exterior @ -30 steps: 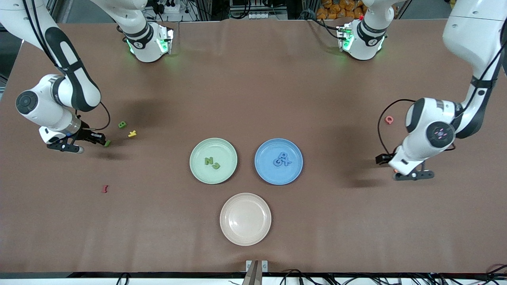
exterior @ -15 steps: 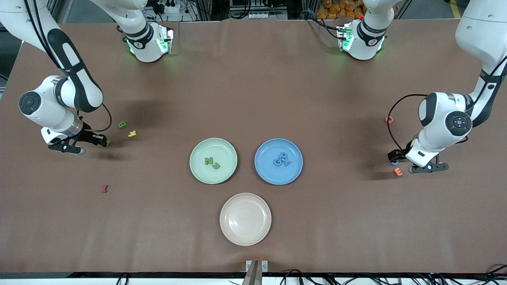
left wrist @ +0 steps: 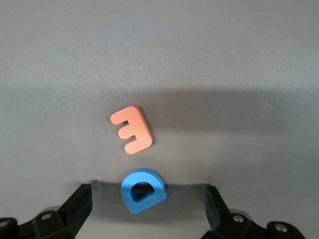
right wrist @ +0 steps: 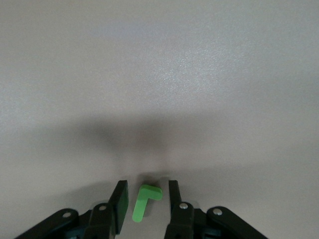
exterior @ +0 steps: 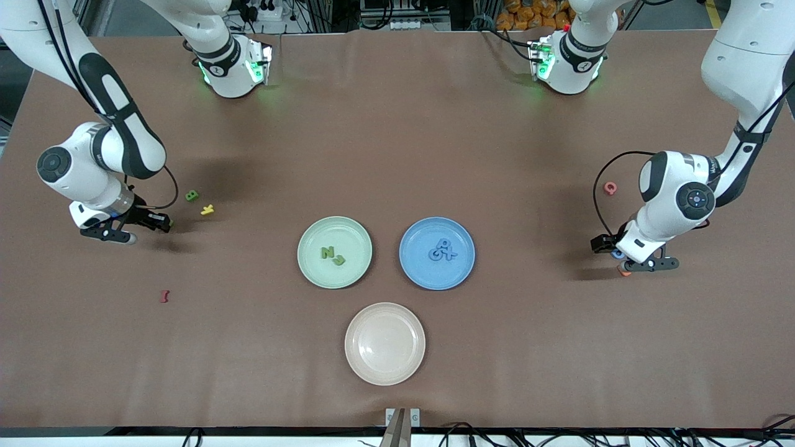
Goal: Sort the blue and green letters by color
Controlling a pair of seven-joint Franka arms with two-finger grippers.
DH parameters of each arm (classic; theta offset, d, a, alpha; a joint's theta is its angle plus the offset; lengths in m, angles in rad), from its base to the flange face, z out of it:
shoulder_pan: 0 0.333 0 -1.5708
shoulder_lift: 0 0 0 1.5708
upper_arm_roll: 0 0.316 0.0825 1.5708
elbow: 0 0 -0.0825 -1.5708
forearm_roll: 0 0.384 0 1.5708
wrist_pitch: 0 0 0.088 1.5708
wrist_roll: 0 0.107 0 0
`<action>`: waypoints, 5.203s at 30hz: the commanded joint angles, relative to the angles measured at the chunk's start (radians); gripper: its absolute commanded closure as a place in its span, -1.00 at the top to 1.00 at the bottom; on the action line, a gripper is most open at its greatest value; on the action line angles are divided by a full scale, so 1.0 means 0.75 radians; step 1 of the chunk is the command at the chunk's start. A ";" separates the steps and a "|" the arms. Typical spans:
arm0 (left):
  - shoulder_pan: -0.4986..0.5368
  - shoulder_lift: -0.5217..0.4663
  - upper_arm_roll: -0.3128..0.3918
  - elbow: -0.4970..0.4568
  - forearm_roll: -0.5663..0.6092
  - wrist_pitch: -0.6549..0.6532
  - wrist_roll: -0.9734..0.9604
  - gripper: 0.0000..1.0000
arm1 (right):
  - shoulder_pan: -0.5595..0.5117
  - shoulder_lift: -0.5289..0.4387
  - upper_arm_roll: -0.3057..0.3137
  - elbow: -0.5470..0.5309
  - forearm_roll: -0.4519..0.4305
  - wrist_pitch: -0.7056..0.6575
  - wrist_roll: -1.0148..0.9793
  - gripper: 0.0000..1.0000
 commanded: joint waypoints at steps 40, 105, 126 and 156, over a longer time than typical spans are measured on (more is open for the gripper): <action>-0.107 -0.033 -0.021 0.143 0.026 -0.178 -0.134 -0.95 | 0.027 -0.051 -0.011 -0.080 -0.004 0.020 0.018 -0.18; -0.995 0.252 0.026 0.713 -0.293 -0.505 -1.224 1.00 | 0.011 -0.072 -0.011 -0.127 -0.004 0.045 0.008 -0.85; -0.907 0.198 0.024 0.699 -0.137 -0.632 -0.720 1.00 | 0.029 -0.094 -0.009 -0.127 -0.002 0.033 0.059 -0.97; -0.068 -0.176 -0.246 0.421 -0.219 -0.710 0.265 1.00 | 0.207 -0.223 0.103 -0.121 0.137 -0.127 0.441 -0.98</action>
